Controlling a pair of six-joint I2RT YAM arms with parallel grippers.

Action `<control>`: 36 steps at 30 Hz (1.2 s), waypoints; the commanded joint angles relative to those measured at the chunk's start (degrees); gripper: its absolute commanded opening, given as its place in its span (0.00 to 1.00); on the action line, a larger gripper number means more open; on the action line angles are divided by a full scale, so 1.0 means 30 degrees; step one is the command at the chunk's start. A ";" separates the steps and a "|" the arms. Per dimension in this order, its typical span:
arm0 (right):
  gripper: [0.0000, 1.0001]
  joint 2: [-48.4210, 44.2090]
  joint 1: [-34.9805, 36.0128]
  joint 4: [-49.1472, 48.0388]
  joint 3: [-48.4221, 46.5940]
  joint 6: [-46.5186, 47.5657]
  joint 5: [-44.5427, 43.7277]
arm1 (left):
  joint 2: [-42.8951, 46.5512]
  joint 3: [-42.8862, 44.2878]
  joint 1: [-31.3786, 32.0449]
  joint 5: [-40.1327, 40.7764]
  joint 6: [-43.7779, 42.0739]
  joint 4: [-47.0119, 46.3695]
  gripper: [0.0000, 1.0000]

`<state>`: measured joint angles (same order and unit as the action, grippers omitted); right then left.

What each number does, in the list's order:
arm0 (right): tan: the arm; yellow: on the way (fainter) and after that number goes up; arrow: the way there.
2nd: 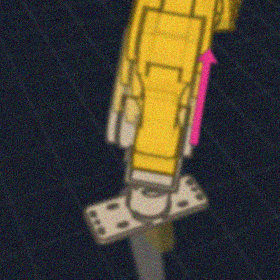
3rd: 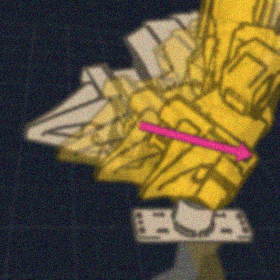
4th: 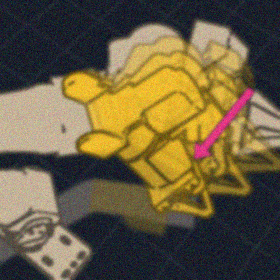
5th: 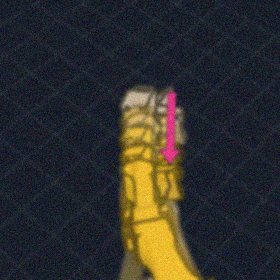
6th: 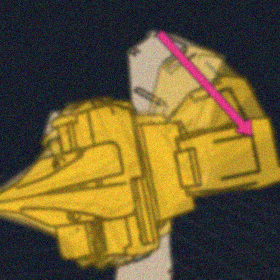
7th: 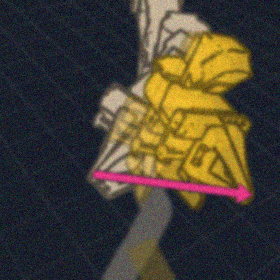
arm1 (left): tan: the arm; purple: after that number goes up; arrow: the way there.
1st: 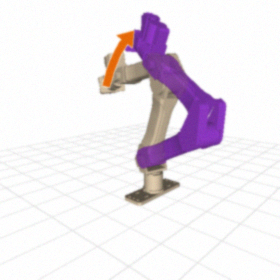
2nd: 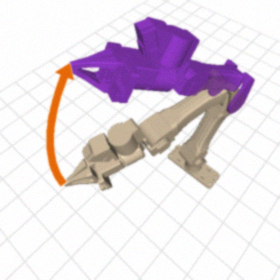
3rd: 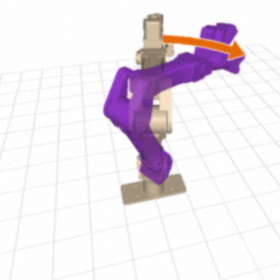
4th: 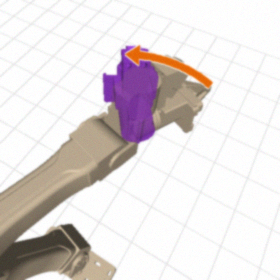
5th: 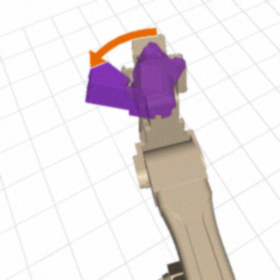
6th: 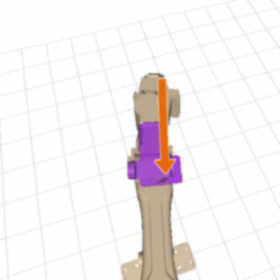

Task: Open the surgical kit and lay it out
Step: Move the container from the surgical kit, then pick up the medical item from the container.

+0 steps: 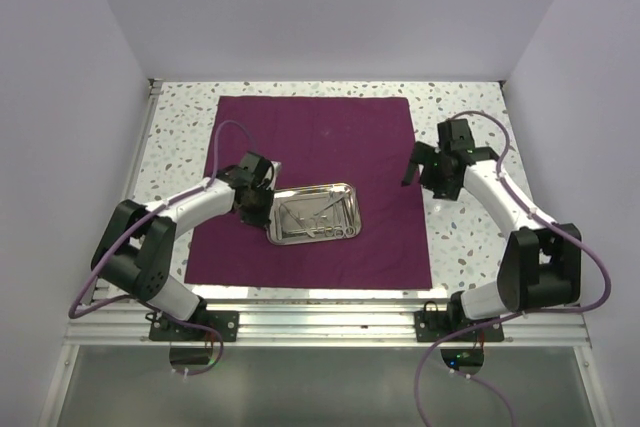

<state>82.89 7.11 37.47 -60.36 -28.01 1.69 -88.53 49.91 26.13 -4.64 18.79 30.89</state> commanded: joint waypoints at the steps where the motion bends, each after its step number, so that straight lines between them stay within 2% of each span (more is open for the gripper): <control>1: 0.92 -0.0620 0.1959 -0.0714 -0.0911 0.0400 0.1604 | 0.0536 0.0091 0.0167 0.0081 0.0299 -0.0045 0.08; 3: 0.92 -0.0035 0.3391 -0.0714 -0.1441 0.0460 0.1807 | 0.0098 0.0558 0.0167 0.0902 0.0389 0.0043 0.19; 4: 0.92 0.0286 0.3777 -0.0801 -0.1907 0.0431 0.1924 | -0.0136 0.0793 0.0167 0.1049 0.0359 0.0102 0.21; 6: 0.87 0.1340 0.4800 -0.0889 -0.2378 0.0343 0.2013 | -0.1014 0.1758 0.0167 0.1430 0.0271 0.0365 0.32; 8: 0.80 0.2072 0.5302 -0.1151 -0.2790 0.0226 0.2218 | -0.1542 0.2722 0.0167 0.1489 0.0242 0.0657 0.56; 9: 0.79 0.2801 0.5652 -0.1211 -0.2878 0.0225 0.2335 | -0.1863 0.2989 0.0167 0.1490 0.0329 0.0746 0.74; 12: 0.72 0.3860 0.5948 -0.1300 -0.3259 0.0225 0.2248 | -0.2217 0.3986 0.0167 0.1490 0.0359 0.1039 0.90; 16: 0.55 0.5848 0.6036 -0.1651 -0.3725 0.0342 0.2540 | -0.2277 0.4865 0.0138 0.1490 0.0271 0.1391 0.91; 17: 0.47 0.6174 0.6066 -0.1477 -0.3989 0.0545 0.2599 | -0.2335 0.5157 0.0138 0.1490 0.0155 0.1594 0.92; 19: 0.39 0.7110 0.6125 -0.1039 -0.4865 0.0693 0.2745 | -0.2335 0.5335 0.0138 0.1954 0.0008 0.1713 0.91; 25: 0.37 0.7760 0.6534 -0.0685 -0.6012 0.0811 0.2922 | -0.2540 0.5482 0.0138 0.2222 -0.0344 0.1772 0.91; 36: 0.34 0.7992 0.7296 -0.0274 -0.5925 0.0636 0.2776 | -0.3067 0.5512 0.0138 0.1812 -0.0549 0.1450 0.90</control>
<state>106.78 28.34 35.62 -76.86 -26.50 9.19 -97.06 64.53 26.39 0.86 18.65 35.48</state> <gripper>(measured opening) 0.341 0.905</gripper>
